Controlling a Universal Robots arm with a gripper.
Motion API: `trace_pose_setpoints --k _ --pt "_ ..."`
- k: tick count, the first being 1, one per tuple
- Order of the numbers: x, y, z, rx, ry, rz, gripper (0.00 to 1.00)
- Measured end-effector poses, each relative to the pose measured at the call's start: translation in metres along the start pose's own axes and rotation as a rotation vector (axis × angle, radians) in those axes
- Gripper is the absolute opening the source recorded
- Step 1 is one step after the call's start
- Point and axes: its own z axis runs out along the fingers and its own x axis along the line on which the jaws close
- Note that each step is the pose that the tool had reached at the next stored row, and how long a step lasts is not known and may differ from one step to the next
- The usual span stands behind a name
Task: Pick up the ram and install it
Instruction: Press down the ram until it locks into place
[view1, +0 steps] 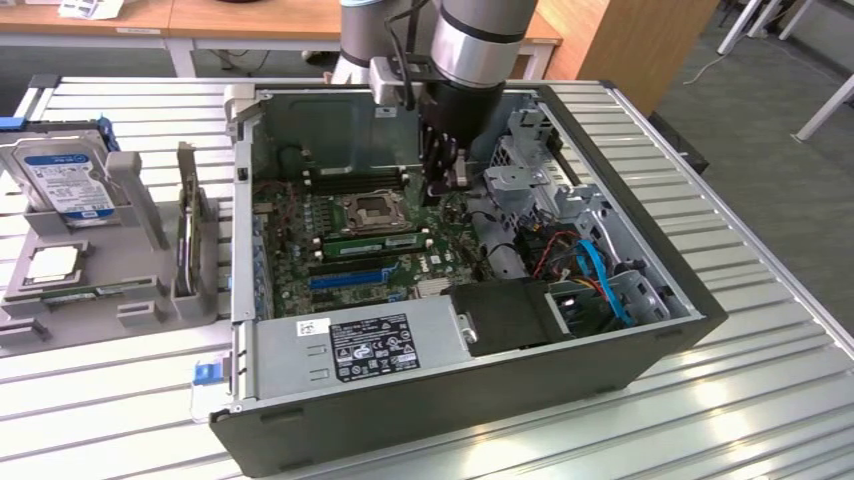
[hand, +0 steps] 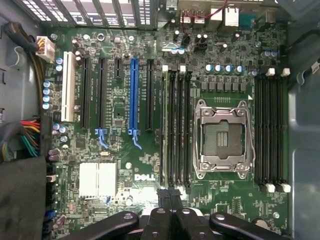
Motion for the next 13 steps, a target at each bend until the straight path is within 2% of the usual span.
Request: trace_pose_setpoints --k 13 --pt "0.0003 -0.0004 0.0084 0.0000 0.0001 0.000 0.10"
